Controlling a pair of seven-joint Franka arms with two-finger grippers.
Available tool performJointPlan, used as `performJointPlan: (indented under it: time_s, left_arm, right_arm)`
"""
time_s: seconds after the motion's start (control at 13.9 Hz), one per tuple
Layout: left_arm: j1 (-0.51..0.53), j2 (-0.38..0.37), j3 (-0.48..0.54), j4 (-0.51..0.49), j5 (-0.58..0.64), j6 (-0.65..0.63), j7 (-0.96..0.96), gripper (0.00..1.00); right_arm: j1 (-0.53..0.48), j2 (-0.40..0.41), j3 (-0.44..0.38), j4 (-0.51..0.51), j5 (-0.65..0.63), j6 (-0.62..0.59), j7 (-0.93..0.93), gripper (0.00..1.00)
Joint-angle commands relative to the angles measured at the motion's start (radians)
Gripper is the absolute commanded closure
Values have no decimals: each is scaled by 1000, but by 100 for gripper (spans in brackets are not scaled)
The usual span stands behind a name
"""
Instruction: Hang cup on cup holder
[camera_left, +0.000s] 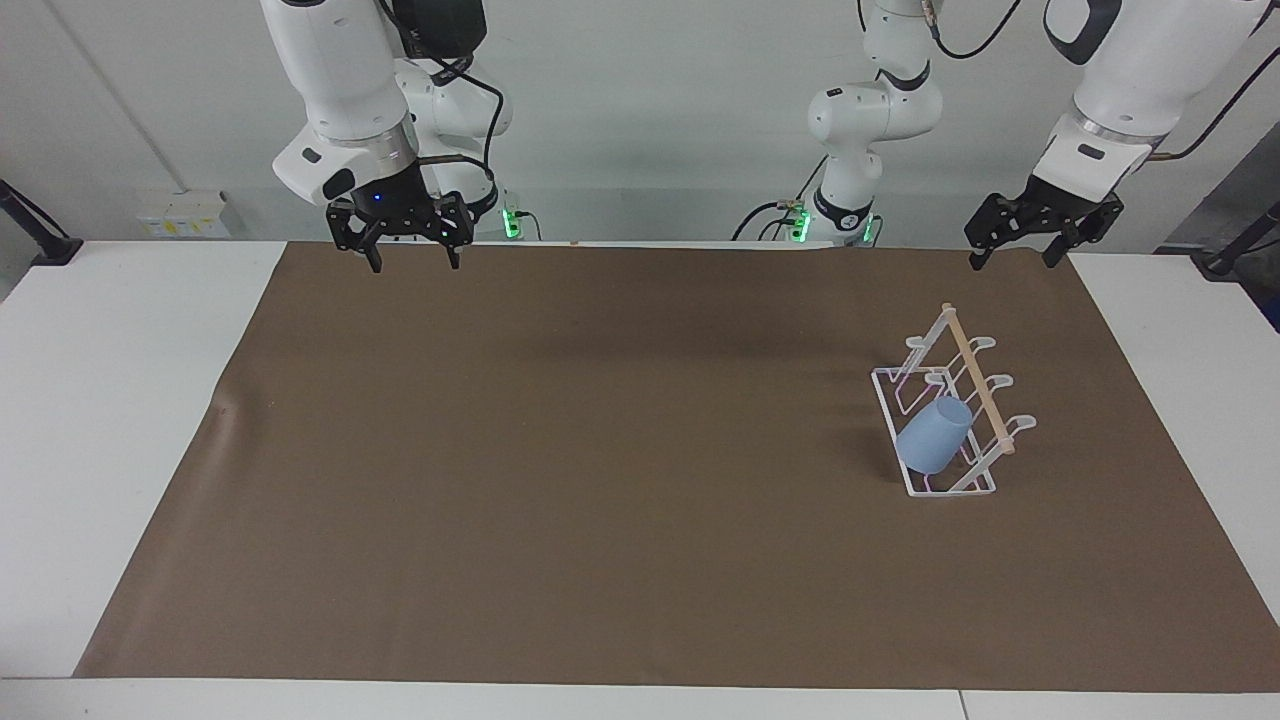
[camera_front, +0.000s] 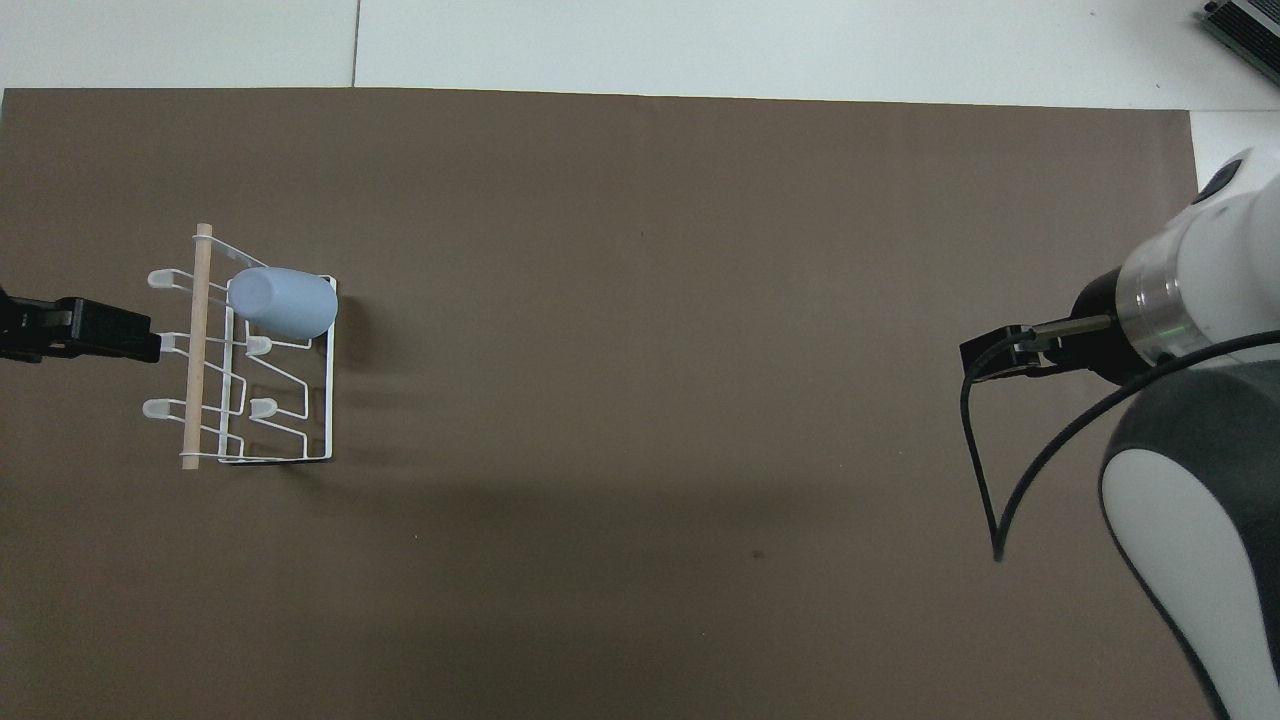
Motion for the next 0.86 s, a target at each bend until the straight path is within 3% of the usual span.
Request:
performJointPlan:
  time_s: [0.0,0.22,0.79]
  left_arm:
    - [3,-21,2,-12,6,-12,29,0]
    - [0,-25,-4,-13,74,-39,24,0]
    - [9,-33,-4,-25,26,-25,-28,0]
  right_arm:
    - [-21,-27,15,-25,1,-2,7,0]
    - [-21,-25,15,-25,1,-2,7,0]
    - [-21,-25,15,-25,1,-2,7,0]
